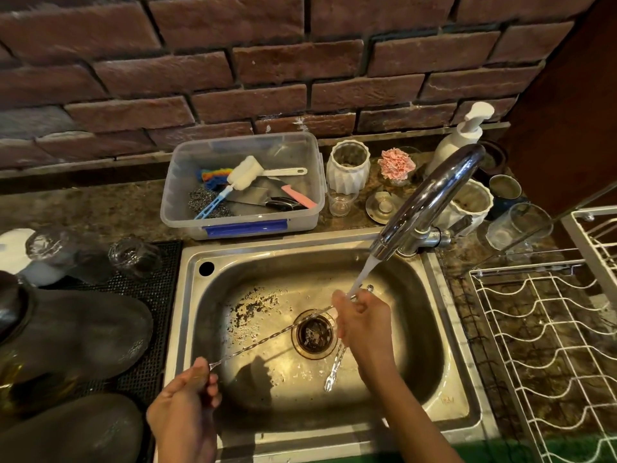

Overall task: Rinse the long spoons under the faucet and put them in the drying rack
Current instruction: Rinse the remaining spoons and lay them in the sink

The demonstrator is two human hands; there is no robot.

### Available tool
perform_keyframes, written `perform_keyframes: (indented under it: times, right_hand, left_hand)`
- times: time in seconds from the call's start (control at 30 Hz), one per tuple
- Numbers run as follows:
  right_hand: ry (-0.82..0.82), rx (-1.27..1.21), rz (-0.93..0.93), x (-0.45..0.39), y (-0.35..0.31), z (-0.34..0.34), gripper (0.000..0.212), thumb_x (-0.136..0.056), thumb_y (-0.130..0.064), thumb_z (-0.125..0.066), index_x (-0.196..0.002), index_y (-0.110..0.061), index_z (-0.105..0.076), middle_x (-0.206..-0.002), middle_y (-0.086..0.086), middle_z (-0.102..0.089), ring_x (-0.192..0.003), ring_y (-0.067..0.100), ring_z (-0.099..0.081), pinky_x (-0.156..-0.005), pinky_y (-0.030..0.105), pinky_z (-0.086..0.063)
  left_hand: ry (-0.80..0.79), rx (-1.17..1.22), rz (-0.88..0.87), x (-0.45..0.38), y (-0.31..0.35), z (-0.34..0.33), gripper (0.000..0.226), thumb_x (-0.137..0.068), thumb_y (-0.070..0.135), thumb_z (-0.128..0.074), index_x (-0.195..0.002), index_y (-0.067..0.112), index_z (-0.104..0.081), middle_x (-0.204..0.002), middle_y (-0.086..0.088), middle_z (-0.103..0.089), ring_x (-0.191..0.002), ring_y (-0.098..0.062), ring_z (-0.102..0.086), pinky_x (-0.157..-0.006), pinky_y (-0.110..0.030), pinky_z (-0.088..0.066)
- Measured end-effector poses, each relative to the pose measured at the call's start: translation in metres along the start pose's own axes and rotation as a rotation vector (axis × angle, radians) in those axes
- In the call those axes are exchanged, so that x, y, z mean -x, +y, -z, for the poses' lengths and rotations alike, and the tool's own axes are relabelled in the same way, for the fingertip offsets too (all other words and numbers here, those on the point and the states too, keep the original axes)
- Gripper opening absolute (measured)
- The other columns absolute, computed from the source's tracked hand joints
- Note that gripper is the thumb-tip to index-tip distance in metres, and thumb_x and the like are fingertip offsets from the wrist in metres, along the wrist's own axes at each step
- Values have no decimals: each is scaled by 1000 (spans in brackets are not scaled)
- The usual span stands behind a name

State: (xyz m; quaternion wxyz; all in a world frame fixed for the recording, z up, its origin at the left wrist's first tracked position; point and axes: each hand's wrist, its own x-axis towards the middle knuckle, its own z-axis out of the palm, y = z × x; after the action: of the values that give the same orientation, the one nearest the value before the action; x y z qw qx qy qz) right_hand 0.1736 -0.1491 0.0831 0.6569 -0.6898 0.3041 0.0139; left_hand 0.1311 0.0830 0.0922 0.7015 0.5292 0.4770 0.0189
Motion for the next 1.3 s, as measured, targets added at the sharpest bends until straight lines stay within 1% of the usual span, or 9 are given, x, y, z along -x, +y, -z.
perform_keyframes:
  times: [0.1,0.3,0.47,0.67,0.83,1.03,1.13,1.23,1.3]
  right_hand:
    - [113,-1,1,-4,5,-1,40,-99,-13,-47,-59,-11,-50,-56,11,-46,-52,20,-39,-51,34,-34]
    - [-84,-73,-60,-9,8,10,26,-93,-17,-66,-74,-7,-52,-53,3,-50,-44,9,-43,-47,24,-46]
    - [-5,-29,-44,-11,12,3,40,-101,-22,-54,-68,0,-50,-60,8,-37,-54,17,-32,-52,32,-27]
    - [-42,-140,-127,-8,11,5,31,-98,-7,-59,-66,-10,-60,-51,4,-52,-43,11,-43,-42,23,-39]
    - [-28,-185,-125,-6,13,2,39,-100,-6,-52,-61,-11,-55,-49,-3,-41,-42,8,-32,-37,18,-28]
    - [-90,-278,-107,-2,14,2,32,-98,-12,-61,-67,-4,-61,-49,6,-50,-41,13,-41,-42,22,-39]
    - [-36,-316,-127,-3,16,1,42,-100,-12,-54,-58,-10,-56,-46,3,-44,-41,17,-34,-38,23,-32]
    - [-34,-445,-204,-6,17,6,36,-104,-24,-51,-75,-5,-61,-50,2,-43,-39,13,-34,-37,24,-29]
    - [-94,-465,-193,-4,17,8,30,-101,-18,-56,-78,0,-63,-51,5,-44,-38,12,-35,-39,22,-34]
  left_hand:
    - [-15,-7,21,4,-1,-2,9,-93,-4,-58,-87,-1,-64,-42,-2,-59,-33,-5,-50,-33,-15,-36]
    - [-23,-2,31,6,-2,-2,15,-96,-4,-53,-86,1,-61,-41,0,-58,-32,-4,-48,-33,-14,-34]
    - [-29,-9,26,8,-4,-6,13,-95,-4,-56,-85,0,-62,-41,0,-57,-32,-5,-48,-32,-14,-35]
    - [-2,-5,28,1,-8,-2,10,-95,-2,-57,-86,0,-62,-43,-1,-59,-34,-5,-49,-32,-16,-36]
    - [20,-4,30,-3,-12,1,7,-92,-3,-60,-87,-2,-64,-45,-3,-59,-36,-7,-51,-33,-18,-37]
    - [69,21,2,-7,-11,4,11,-92,-2,-63,-82,1,-64,-49,-6,-59,-37,-6,-51,-33,-18,-38]
    - [53,44,-8,-2,-14,1,11,-92,-2,-63,-82,0,-64,-51,-7,-60,-39,-7,-52,-34,-19,-39]
    - [39,94,-27,2,-15,-7,11,-94,-2,-61,-83,1,-64,-47,0,-61,-40,-5,-54,-37,-17,-41]
    - [19,107,-18,4,-16,-14,12,-94,-2,-61,-83,2,-65,-49,-1,-63,-45,-8,-55,-38,-17,-43]
